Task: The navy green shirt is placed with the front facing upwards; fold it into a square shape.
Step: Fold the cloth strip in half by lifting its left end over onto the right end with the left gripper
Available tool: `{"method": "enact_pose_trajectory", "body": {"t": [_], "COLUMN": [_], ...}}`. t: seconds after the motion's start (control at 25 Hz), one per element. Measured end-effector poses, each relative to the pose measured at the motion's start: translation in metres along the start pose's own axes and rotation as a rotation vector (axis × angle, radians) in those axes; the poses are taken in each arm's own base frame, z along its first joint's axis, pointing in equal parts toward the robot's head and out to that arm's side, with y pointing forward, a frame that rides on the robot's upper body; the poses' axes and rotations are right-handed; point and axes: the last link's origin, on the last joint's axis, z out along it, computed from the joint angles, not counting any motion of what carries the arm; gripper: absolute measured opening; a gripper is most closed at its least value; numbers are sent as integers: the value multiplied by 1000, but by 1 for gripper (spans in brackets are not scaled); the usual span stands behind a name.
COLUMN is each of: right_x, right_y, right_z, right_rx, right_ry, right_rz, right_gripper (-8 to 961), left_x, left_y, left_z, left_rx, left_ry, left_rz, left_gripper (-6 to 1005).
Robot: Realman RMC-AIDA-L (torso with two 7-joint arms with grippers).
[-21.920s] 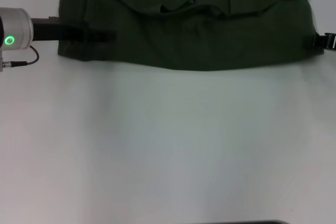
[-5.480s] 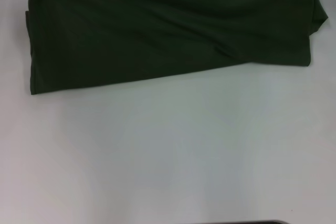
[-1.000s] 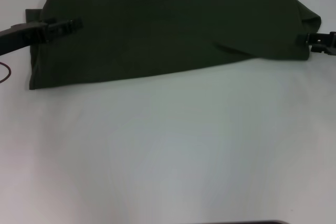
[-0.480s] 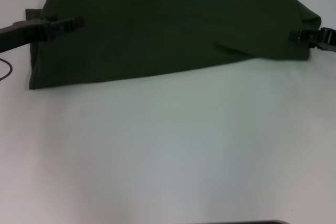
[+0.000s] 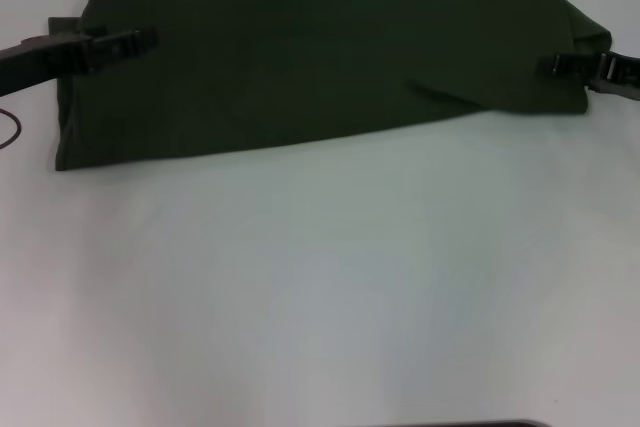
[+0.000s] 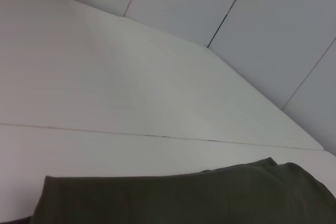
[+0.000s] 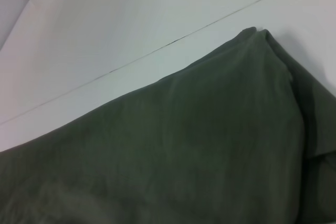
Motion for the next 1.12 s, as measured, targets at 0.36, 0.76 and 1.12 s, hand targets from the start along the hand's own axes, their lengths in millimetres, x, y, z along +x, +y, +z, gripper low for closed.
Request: {"method": "enact_pose_trajectory", "body": {"t": [0.36, 0.76, 1.12], "right_x": [-1, 0, 0], "right_y": [-2, -2, -3], "right_z": [3, 5, 5], "right_rx": [25, 31, 32], "right_ry": [-15, -18, -17], "right_rz": [11, 10, 9], "right_gripper": [440, 134, 20], "left_x": [0, 0, -1], "left_y": [0, 0, -8], "left_z": [0, 0, -11], "left_rx": [0, 1, 41], "left_ry": [0, 0, -56], "left_rz": [-1, -7, -64], "left_gripper": [922, 921, 920]}}
